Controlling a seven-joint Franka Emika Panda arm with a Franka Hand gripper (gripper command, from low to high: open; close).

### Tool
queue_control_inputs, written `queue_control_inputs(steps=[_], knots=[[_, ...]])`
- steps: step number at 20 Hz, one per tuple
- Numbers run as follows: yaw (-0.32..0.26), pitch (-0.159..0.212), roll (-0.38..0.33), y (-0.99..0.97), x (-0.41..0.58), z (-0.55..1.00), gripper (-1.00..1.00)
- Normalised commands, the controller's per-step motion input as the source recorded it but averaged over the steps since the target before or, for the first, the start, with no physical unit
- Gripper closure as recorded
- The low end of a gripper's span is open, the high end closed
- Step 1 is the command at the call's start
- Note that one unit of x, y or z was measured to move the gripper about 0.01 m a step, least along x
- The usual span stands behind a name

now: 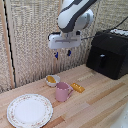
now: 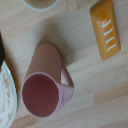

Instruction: Kindly move the gripper close to the hot dog bowl. Grip the bowl lightly with the gripper, taking care not to crush the hot dogs. Elevate the bowl a little, ensuring it remains flat to stop hot dogs from tumbling. Transport the gripper and bowl to the white plate, then lower it down cautiously. Relinquish the gripper, letting the bowl rest on the plate.

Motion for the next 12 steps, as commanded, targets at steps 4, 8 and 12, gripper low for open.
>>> queue_control_inputs(steps=[4, 8, 12], knots=[[-0.069, 0.054, -0.006, -0.08, 0.183, -0.23, -1.00], [-0.025, 0.076, -0.044, 0.00, 0.135, -0.32, -1.00], [-0.022, 0.091, -0.073, 0.01, 0.211, -0.37, -1.00]])
